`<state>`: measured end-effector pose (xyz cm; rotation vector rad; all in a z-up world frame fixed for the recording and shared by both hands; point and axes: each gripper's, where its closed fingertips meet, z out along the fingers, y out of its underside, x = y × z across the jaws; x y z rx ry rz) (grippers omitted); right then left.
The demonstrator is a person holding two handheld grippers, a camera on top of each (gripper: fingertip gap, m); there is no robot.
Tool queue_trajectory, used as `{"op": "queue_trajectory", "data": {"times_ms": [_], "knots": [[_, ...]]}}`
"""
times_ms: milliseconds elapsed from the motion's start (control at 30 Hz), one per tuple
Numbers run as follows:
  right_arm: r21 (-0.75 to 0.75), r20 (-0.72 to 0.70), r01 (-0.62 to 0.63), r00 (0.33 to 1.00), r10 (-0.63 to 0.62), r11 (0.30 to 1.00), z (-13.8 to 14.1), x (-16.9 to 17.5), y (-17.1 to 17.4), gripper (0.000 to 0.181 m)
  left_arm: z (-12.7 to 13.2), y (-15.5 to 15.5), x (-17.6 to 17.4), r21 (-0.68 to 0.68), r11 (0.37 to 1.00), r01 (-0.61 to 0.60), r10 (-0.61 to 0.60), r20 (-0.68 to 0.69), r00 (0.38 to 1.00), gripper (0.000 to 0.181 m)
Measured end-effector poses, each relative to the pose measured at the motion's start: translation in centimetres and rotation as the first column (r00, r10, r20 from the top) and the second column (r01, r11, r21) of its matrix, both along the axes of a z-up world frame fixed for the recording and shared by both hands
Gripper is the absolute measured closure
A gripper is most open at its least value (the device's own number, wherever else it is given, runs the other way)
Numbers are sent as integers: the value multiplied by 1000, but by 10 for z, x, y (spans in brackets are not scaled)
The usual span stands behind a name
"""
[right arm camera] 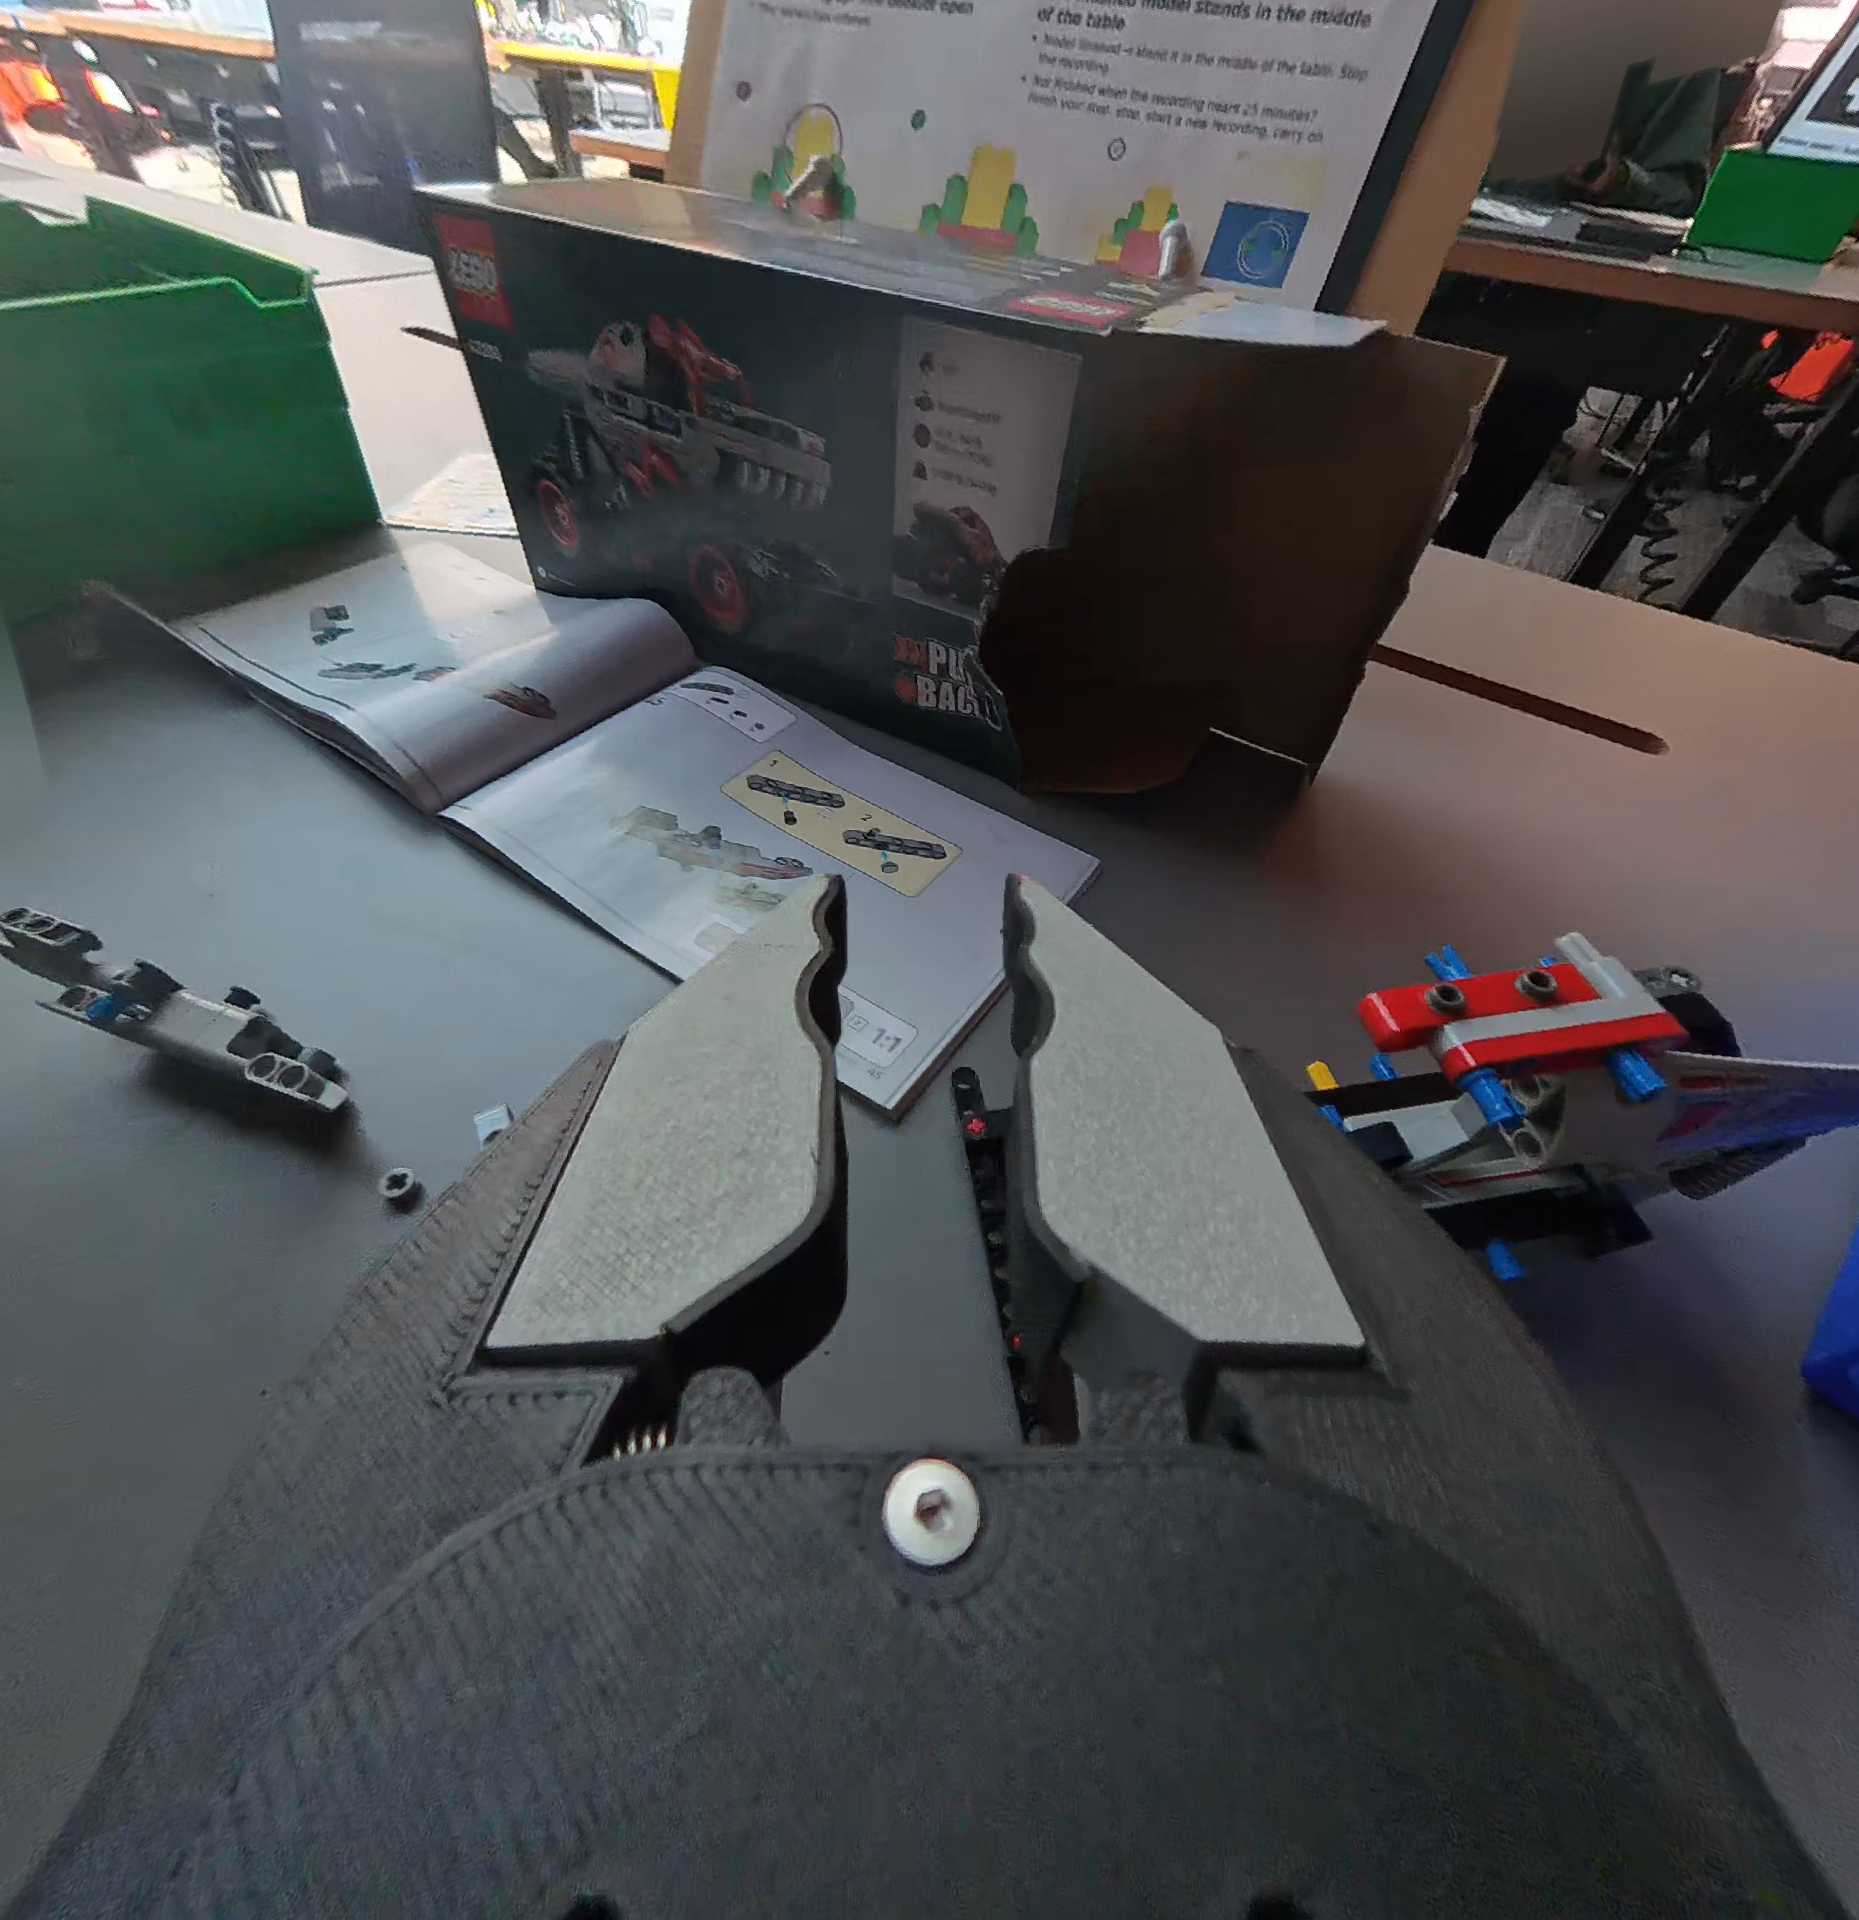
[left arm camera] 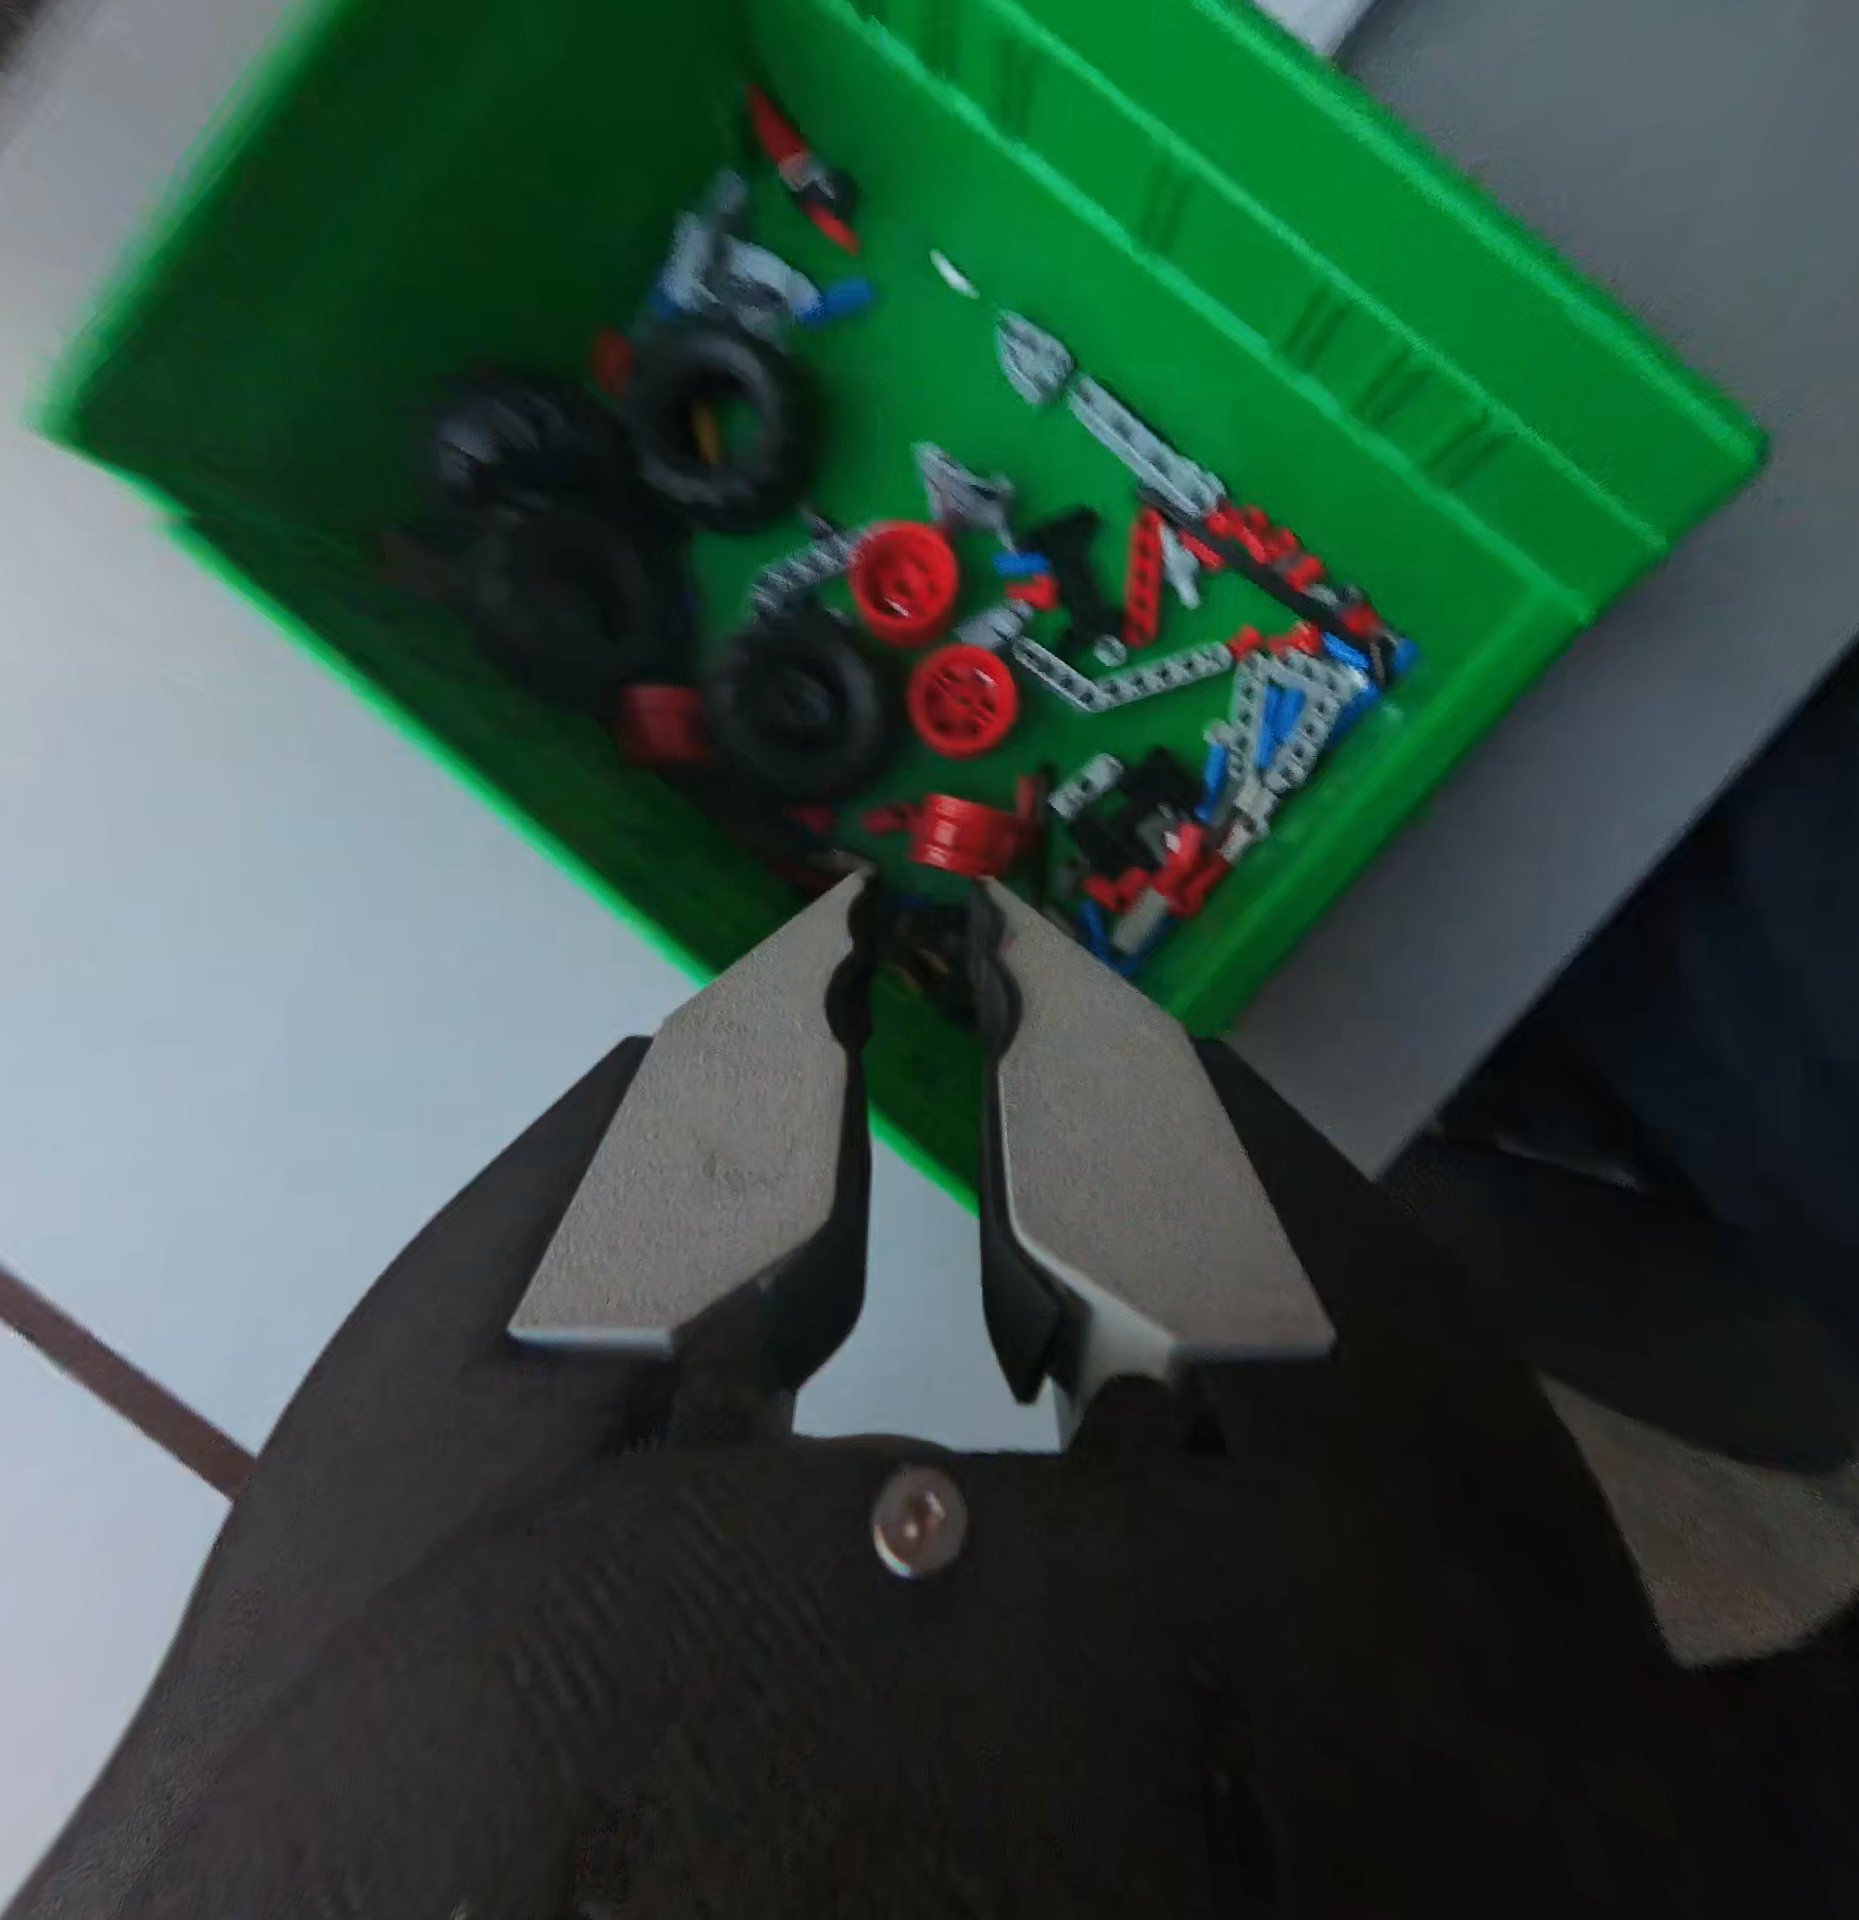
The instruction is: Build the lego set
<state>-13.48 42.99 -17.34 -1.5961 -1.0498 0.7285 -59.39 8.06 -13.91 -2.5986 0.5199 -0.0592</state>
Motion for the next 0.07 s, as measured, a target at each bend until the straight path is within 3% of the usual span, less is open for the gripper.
{"op": "queue_trajectory", "data": {"times_ms": [67], "knots": [[0,-6,-29,1000,29,1000,2,-4,-5,154,-24,-10,18,-199,980,24,-33,-42,999,170]]}}
